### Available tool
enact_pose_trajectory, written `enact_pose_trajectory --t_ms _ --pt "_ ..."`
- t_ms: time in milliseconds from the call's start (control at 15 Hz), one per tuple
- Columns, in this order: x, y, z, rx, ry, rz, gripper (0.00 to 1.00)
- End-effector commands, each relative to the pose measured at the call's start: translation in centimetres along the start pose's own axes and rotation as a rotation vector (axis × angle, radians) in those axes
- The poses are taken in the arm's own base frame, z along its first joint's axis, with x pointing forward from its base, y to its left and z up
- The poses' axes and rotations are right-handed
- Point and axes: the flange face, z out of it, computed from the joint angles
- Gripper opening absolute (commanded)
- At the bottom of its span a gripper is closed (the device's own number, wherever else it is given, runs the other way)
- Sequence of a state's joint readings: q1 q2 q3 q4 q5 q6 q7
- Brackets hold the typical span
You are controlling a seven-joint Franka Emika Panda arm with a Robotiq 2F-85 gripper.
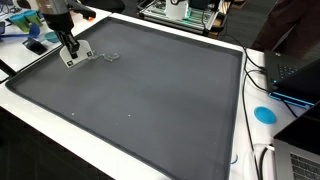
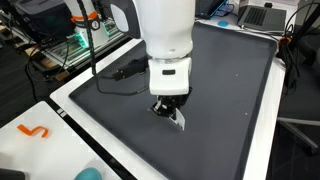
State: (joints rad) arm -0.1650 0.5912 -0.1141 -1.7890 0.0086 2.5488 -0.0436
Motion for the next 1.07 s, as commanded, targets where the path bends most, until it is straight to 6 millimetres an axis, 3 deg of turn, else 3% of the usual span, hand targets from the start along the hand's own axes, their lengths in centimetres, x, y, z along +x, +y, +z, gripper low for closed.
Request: enact_pose_trajectory --t_ms 0,467,1000 --pt "0.3 0.8 2.1 -0.023 -0.030 -0.017 0.01" --pt "-0.9 2.0 3.9 -0.014 -0.164 0.014 0.01" --pt "-2.4 1.4 6.0 0.032 -0.204 -0.002 0.01"
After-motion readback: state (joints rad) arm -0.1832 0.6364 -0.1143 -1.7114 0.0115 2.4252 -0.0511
